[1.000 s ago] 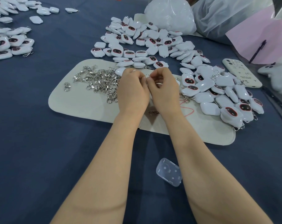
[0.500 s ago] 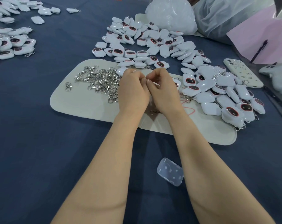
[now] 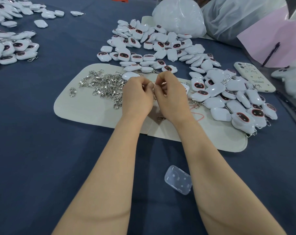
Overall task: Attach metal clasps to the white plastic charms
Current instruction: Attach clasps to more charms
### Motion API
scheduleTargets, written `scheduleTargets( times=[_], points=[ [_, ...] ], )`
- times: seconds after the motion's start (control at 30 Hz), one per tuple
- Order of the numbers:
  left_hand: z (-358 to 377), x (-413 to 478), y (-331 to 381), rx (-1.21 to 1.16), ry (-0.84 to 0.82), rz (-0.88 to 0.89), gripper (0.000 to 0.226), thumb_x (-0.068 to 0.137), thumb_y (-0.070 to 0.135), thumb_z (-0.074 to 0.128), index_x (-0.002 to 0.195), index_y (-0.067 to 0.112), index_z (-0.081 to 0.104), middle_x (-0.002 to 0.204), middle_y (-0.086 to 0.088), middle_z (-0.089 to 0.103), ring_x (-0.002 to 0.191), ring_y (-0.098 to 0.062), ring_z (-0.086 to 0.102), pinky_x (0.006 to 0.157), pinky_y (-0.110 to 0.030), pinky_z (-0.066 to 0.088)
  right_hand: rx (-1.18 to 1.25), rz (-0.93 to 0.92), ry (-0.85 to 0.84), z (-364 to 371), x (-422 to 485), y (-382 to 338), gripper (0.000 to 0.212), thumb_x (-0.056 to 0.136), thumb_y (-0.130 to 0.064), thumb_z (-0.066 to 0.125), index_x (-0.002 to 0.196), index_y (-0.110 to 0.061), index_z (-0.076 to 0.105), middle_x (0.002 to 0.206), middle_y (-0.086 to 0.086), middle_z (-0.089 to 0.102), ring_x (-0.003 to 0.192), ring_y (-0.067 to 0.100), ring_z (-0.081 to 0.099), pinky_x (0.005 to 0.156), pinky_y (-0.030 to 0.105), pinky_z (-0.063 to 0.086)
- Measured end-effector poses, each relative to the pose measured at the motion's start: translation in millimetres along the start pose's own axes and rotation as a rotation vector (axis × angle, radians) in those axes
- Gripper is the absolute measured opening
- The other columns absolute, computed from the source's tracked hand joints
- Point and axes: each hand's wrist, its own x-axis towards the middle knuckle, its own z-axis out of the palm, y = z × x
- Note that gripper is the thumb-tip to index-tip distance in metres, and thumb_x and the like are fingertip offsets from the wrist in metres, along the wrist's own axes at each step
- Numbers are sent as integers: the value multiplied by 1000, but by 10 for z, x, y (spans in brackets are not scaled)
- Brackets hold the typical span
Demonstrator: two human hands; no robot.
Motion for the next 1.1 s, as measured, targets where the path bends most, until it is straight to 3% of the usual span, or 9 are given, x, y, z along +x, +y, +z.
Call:
scheduleTargets(
  times=[0.1, 0.17, 0.27, 0.37, 0.57, 0.7, 0.87, 1.0, 1.1],
  points=[
    [-14, 7, 12, -59, -41, -30, 13, 91, 16, 57, 87, 13, 69, 75, 4, 62, 59, 0, 49, 55, -7, 34, 65, 46, 32, -34, 0, 8, 11, 89, -4, 52, 86, -14, 47, 76, -6, 52, 64, 6, 49, 60, 12, 36],
    [-33, 5, 21, -138, -72, -64, 12, 90, 14, 57, 90, 17, 69, 75, 7, 62, 63, -1, 54, 61, -8, 40, 111, 90, 65, -57, 8, 24, 12, 89, -4, 53, 86, -15, 48, 72, -9, 50, 59, 3, 46, 61, 12, 34],
    [-74, -33, 67, -353, -108, -125, 26, 85, 7, 51, 100, 25, 63, 97, 2, 63, 81, -14, 68, 84, -36, 55, 102, 125, 91, -68, 15, 32, 11, 91, -6, 52, 89, -16, 49, 74, -8, 53, 65, 9, 50, 67, 25, 42],
    [-81, -66, 117, -416, -117, -130, 32, 74, 19, 50, 105, 29, 52, 112, 3, 54, 99, -22, 65, 91, -46, 51, 87, 137, 107, -66, 19, 29, 11, 92, -6, 51, 90, -16, 49, 79, -3, 57, 72, 15, 55, 72, 29, 46],
    [-28, -48, 68, -414, -138, -140, 24, 83, 13, 53, 105, 22, 48, 100, 12, 54, 99, -18, 59, 90, -46, 52, 58, 144, 88, -48, 26, 37, 12, 92, -5, 50, 90, -16, 48, 82, 2, 60, 75, 21, 60, 70, 28, 46],
    [-7, -27, 48, -350, -139, -85, 20, 86, 15, 56, 103, 22, 49, 94, 16, 54, 83, -8, 57, 86, -41, 53, 77, 158, 68, -38, 23, 34, 12, 93, -3, 47, 89, -15, 48, 83, 12, 63, 64, 23, 55, 65, 29, 45],
    [14, -11, 22, -368, -115, -84, 20, 86, 11, 56, 103, 18, 50, 92, 11, 52, 54, 13, 53, 55, -13, 49, 45, 155, 108, -33, 24, 18, 10, 93, -5, 49, 91, -14, 48, 86, 8, 62, 78, 24, 59, 73, 35, 49],
    [27, -12, 7, -360, -115, -105, 19, 85, 12, 57, 101, 19, 50, 92, 12, 53, 69, 2, 58, 69, -26, 57, 46, 163, 75, -39, 29, 17, 9, 94, -6, 49, 91, -14, 47, 85, 10, 62, 70, 25, 57, 68, 35, 49],
    [20, -3, 7, -377, -127, -118, 18, 84, 10, 57, 97, 19, 49, 92, 7, 55, 91, -24, 64, 83, -45, 55, 45, 164, 43, -47, 30, 9, 9, 94, -5, 48, 90, -14, 47, 86, 11, 62, 69, 24, 54, 66, 29, 43]
  ],
)
